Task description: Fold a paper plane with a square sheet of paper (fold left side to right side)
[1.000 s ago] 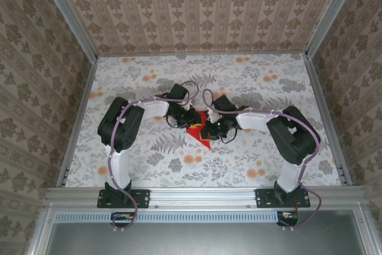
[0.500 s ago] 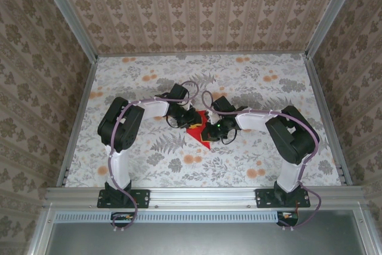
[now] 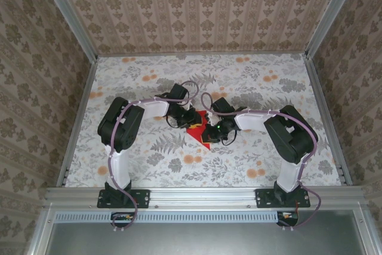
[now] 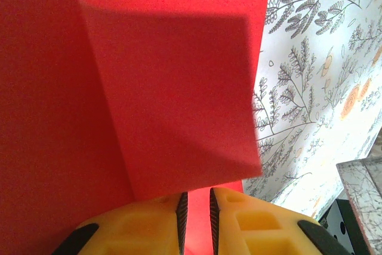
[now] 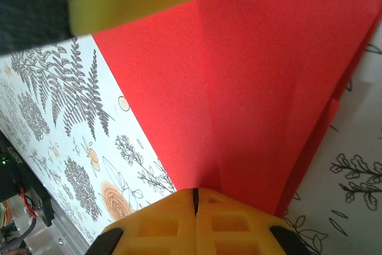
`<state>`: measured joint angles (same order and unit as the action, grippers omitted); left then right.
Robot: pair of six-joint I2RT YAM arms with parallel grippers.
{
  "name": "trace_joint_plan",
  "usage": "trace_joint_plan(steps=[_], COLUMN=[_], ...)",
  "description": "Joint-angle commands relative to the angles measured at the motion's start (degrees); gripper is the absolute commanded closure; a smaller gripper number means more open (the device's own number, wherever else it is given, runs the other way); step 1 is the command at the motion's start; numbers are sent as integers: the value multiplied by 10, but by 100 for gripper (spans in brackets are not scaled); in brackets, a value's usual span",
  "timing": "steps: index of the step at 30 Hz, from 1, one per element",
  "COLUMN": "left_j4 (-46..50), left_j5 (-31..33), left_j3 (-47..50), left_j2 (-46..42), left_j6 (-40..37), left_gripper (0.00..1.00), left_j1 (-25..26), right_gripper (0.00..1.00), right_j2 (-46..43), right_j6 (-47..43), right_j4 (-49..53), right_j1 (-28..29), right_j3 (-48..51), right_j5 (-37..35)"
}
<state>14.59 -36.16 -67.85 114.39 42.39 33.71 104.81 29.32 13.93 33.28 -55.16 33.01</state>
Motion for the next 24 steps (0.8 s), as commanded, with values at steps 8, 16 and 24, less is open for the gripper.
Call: trace_joint_plan(steps=[8, 16, 24], left_j4=[41, 44, 43], left_j5=[37, 39, 41], left_j3=[16, 15, 18], left_j2=[10, 12, 13], left_j6=[-13, -16, -16], left_gripper=[79, 79, 79], left_j1=[-5, -8, -8], right_gripper=[94, 95, 99], right_j2=[-5, -15, -40], right_j6=[-10, -15, -16], right_j4=[36, 46, 57], right_j1=[6, 6, 7], right_j3=[38, 47, 71], right_j5=[-24, -20, -23])
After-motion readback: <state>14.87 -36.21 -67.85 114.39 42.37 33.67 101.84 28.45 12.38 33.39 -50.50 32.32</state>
